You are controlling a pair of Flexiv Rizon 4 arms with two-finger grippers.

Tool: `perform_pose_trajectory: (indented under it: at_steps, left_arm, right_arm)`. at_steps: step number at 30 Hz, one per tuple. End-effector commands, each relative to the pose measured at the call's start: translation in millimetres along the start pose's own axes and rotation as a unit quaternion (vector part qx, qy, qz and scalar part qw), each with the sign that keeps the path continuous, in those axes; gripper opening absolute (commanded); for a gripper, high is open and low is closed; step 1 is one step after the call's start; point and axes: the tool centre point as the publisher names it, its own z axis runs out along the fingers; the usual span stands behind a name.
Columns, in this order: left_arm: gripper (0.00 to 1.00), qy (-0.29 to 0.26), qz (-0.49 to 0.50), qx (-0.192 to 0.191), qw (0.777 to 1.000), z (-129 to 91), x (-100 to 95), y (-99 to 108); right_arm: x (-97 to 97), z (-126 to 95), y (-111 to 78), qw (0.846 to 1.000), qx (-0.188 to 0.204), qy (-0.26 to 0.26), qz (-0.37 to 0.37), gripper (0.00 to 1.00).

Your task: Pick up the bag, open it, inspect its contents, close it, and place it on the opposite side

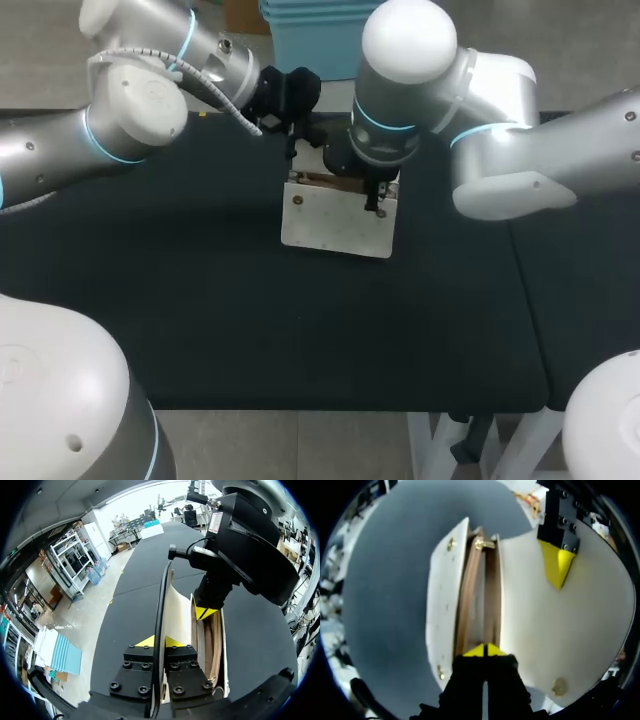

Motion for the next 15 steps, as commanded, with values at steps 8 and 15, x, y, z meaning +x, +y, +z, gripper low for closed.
perform_pose_trajectory:
  at_steps: [8, 15]
  left_arm:
    - [0.0, -0.013, 0.002, 0.005, 1.0, 1.4, 2.8, 4.9]
    - [0.0, -0.017, 0.003, 0.017, 1.0, 0.6, 3.1, 6.3]
  right_arm:
    - [8.6, -4.0, -2.0, 1.0, -0.009, 0.007, 0.007, 0.0]
    - [11.9, -7.5, 3.2, 1.0, -0.018, 0.015, -0.005, 0.0]
